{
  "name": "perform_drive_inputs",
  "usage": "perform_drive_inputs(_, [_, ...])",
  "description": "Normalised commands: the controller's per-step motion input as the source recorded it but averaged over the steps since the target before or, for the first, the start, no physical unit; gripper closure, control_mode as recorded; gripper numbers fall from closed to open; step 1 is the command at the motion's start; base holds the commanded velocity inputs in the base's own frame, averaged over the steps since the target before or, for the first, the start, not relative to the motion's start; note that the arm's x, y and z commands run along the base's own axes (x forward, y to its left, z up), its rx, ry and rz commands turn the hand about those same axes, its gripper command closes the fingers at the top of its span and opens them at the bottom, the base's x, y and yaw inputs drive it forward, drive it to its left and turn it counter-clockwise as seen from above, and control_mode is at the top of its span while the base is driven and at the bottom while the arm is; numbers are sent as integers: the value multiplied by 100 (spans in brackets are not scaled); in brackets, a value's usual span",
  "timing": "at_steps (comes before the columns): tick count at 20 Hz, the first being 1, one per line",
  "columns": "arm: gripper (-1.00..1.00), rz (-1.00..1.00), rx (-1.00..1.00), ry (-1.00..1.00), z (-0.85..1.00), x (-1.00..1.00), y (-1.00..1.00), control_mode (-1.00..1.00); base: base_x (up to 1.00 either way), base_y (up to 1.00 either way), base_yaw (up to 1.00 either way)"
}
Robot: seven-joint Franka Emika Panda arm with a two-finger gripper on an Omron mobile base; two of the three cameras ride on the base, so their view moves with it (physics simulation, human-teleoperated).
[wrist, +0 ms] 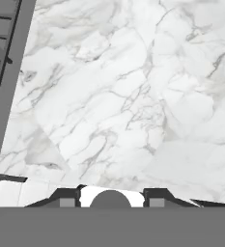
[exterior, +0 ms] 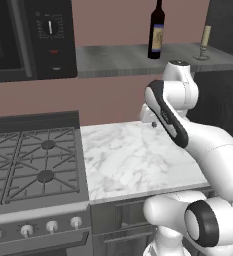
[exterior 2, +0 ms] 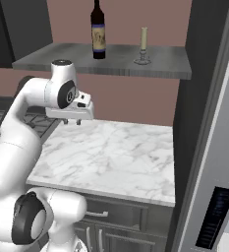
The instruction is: Get the candle and the wine from the cabinet and move them to the dining counter.
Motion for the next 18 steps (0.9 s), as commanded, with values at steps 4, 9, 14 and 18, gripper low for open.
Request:
perform_drive_inputs(4, [-100, 0, 0, -10, 11, -8, 0, -100, 0, 0, 0])
perform_drive_inputs(9, [-100, 0, -1, -23, 41, -22, 0, -100, 0, 0, 0])
perform_drive_inputs(14, [-100, -1, -3, -27, 57, -33, 0, -100, 0, 0, 0])
perform_drive_inputs(18, [-100, -4, -3, -23, 67, -38, 0, -100, 0, 0, 0])
